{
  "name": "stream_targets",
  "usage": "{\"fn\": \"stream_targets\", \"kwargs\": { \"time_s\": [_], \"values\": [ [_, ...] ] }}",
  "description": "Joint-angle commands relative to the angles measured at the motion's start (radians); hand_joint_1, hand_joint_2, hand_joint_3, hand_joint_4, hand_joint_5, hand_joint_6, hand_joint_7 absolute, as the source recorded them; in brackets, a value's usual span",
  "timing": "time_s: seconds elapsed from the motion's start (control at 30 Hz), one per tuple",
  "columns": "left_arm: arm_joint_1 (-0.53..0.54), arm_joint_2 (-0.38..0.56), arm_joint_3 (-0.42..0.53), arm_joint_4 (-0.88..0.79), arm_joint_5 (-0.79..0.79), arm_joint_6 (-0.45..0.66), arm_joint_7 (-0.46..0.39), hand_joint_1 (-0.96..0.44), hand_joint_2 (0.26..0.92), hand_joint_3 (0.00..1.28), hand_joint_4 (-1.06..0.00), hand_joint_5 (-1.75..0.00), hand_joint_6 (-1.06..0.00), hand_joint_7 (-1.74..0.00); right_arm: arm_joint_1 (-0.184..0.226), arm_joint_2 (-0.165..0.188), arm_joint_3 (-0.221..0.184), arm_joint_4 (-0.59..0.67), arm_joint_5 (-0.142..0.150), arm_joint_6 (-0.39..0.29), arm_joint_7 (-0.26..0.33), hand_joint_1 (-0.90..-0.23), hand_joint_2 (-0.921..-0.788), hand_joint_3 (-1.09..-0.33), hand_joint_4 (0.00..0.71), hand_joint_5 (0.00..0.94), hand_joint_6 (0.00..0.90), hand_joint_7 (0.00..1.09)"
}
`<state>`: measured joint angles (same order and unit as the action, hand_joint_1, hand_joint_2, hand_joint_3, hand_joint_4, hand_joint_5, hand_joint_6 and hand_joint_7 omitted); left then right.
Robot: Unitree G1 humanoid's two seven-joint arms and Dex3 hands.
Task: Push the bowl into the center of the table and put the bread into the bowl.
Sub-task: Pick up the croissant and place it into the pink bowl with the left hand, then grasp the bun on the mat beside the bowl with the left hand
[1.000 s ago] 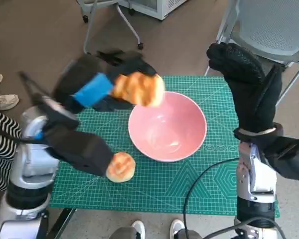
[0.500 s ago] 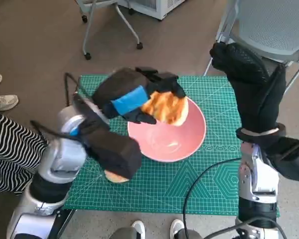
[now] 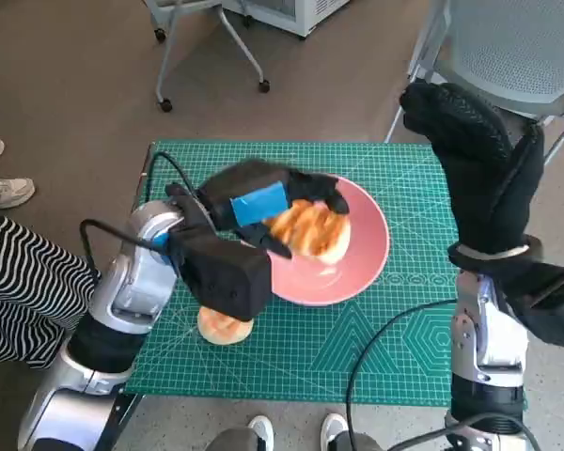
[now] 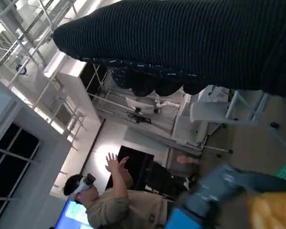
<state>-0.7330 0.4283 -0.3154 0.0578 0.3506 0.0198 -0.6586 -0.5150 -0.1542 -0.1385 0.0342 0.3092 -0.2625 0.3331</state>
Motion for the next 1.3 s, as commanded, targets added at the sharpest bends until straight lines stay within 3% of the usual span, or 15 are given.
{"fn": "stream_targets", "kwargs": {
  "time_s": [0.03, 0.37, 0.93, 1.3],
  "values": [
    [-0.021, 0.035, 0.019, -0.056, -0.031, 0.038, -0.068, -0.24, 0.827, 0.01, -0.25, -0.02, -0.34, -0.14, 0.025, -0.002, -0.004, 0.002, -0.012, 0.002, -0.011, -0.669, -0.921, -0.635, 0.174, 0.004, 0.014, 0.6],
    [0.035, 0.11, 0.102, -0.172, -0.059, 0.004, -0.074, -0.33, 0.814, 0.0, -0.17, 0.0, -0.33, -0.08, 0.028, 0.006, 0.004, -0.005, -0.02, 0.003, -0.024, -0.668, -0.921, -0.636, 0.174, 0.003, 0.018, 0.6],
    [0.278, 0.338, 0.419, -0.408, -0.262, 0.033, -0.137, -0.39, 0.803, 0.0, -0.16, 0.0, -0.35, -0.08, 0.035, 0.006, 0.007, -0.012, -0.009, 0.009, -0.028, -0.667, -0.921, -0.636, 0.176, 0.003, 0.024, 0.6],
    [0.488, 0.403, 0.539, -0.402, -0.354, -0.125, -0.161, -0.37, 0.788, 0.0, -0.23, -0.03, -0.38, -0.1, 0.034, 0.008, 0.011, -0.015, -0.005, 0.019, -0.028, -0.671, -0.921, -0.63, 0.174, 0.002, 0.027, 0.59]
  ]
}}
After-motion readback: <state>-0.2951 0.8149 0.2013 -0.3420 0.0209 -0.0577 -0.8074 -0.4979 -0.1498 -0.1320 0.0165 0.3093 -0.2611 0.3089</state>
